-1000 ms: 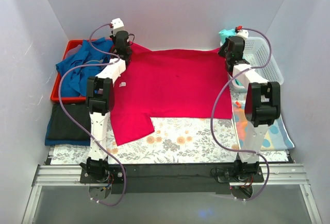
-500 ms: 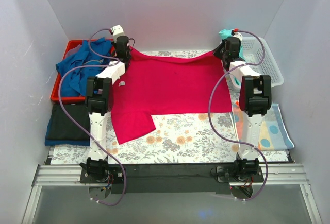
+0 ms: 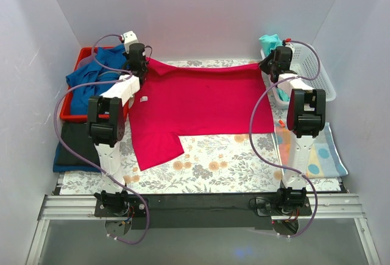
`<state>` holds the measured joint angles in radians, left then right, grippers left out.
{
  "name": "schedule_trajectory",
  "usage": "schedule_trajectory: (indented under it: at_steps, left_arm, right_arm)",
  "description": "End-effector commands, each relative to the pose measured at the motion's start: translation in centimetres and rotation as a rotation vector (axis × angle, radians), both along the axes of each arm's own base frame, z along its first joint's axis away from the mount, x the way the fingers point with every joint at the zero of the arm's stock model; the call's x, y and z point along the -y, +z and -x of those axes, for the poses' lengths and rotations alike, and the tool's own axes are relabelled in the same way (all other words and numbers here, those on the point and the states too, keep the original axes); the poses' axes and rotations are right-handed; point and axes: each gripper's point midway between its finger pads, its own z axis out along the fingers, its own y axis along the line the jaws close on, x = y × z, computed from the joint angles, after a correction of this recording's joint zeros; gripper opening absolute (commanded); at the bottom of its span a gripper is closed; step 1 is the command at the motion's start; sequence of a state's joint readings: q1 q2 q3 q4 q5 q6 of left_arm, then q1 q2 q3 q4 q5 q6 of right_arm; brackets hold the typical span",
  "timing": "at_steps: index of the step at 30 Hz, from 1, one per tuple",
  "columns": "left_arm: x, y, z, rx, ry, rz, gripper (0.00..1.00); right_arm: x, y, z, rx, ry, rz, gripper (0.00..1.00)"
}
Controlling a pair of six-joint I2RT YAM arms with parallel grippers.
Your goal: Fold and stack the t-shirts
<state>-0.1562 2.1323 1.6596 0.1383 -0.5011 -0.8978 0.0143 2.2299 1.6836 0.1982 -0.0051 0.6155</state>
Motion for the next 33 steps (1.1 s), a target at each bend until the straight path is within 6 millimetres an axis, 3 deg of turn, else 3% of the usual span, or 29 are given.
schedule_trajectory:
  at_steps: [1,2,8,12,19,26,33]
  left_arm:
    - [0.1,4.4,1.8,0.062,-0.017,0.029,0.0]
    - [0.2,3.3,2.3,0.036,-0.026,0.032,0.0]
    - [0.9,2.0,4.9,-0.014,-0.05,0.042,0.0]
    - [1.5,-0.7,7.1,-0.084,-0.065,0.042,0.0]
    - [2.3,-2.5,9.8,-0.146,-0.077,0.043,0.0]
    - [1.9,-3.1,11.5,-0.17,-0.056,0.03,0.0]
    - [1.0,-1.1,12.6,-0.133,-0.024,0.012,0.0]
  right_arm:
    - [1.6,2.9,0.5,0.023,-0.011,-0.014,0.01]
    - [1.7,2.6,0.8,0.003,-0.012,-0.013,0.01]
    - [2.0,1.4,1.8,-0.062,-0.004,-0.002,0.01]
    - [2.1,0.6,2.7,-0.103,-0.005,0.005,0.01]
    - [3.0,-0.5,4.8,-0.177,-0.059,0.026,0.01]
    - [3.6,-2.0,7.3,-0.251,-0.089,0.047,0.01]
    - [3.7,-1.7,8.4,-0.26,-0.084,0.067,0.01]
